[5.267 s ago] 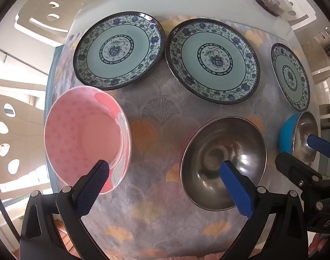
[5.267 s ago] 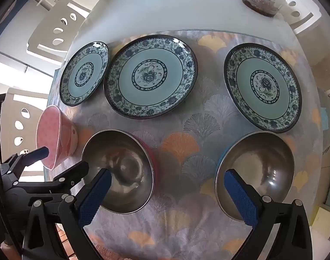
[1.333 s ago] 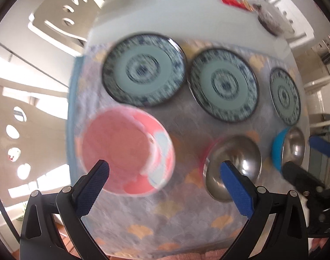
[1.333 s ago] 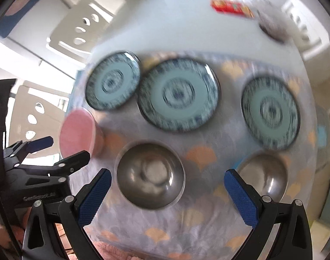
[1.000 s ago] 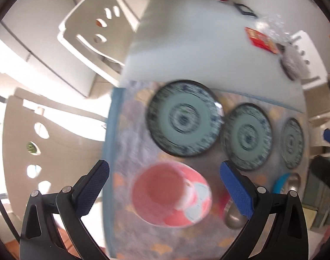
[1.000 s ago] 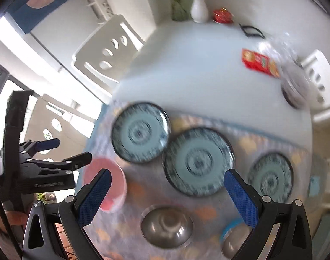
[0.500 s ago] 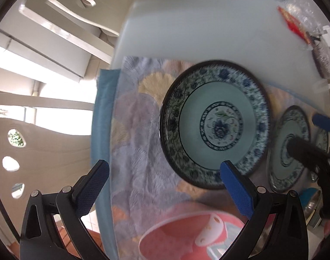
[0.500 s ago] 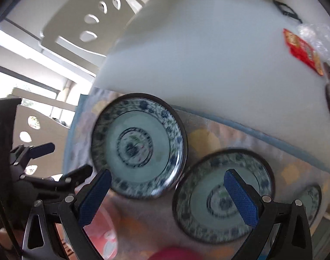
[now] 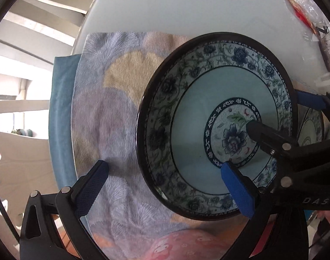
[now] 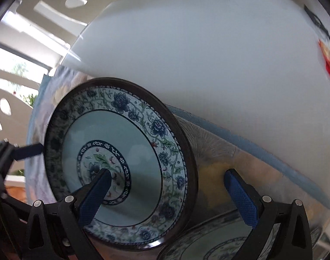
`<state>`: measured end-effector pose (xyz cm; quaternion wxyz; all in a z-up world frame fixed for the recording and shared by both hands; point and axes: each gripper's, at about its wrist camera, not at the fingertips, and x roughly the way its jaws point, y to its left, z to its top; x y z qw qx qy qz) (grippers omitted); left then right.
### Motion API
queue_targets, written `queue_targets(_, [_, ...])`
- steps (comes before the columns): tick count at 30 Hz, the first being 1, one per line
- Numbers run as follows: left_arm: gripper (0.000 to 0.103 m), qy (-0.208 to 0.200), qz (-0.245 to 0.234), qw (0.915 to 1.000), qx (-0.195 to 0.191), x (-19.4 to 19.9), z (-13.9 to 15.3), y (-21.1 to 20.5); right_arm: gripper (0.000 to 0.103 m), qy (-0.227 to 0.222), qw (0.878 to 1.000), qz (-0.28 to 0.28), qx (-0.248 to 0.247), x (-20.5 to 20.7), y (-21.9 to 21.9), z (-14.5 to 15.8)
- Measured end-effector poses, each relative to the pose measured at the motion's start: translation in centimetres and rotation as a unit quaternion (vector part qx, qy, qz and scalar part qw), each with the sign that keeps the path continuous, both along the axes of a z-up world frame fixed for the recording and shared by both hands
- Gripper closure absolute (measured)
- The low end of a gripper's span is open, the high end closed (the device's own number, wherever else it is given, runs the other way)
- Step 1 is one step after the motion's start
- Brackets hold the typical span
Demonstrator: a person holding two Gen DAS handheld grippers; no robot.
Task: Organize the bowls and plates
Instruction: 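Move both grippers to a blue-and-white floral plate and grip its rim, then lift the floral plate off the tablecloth with both grippers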
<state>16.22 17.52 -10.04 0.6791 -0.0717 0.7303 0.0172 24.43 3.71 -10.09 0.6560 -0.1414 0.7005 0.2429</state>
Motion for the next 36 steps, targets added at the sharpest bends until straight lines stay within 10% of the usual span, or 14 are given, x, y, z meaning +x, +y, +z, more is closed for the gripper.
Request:
queue_targets(25, [0.0,0.0,0.003,1.0,-0.003,1.2,0.0,0.8,0.001,0.006,0.999,-0.041,0.014,0.2,0.6,0.5])
queue_targets(29, [0.006,-0.038,0.023,0.999,-0.003,1.0,0.8,0.8,0.021,0.007,0.998,-0.056,0.038,0.0,0.8,1.4])
queue_targets(31, [0.028,-0.07,0.022,0.9973,0.001,0.7,1.8,0.5,0.036,0.003,0.997,-0.062,0.045,0.0,0.6,1.8])
queue_targets(36, [0.033,-0.078,0.025,0.9966,-0.01,0.4,2.5,0.6,0.039,0.011,0.995,-0.08,0.054,0.2,-0.2,1.9])
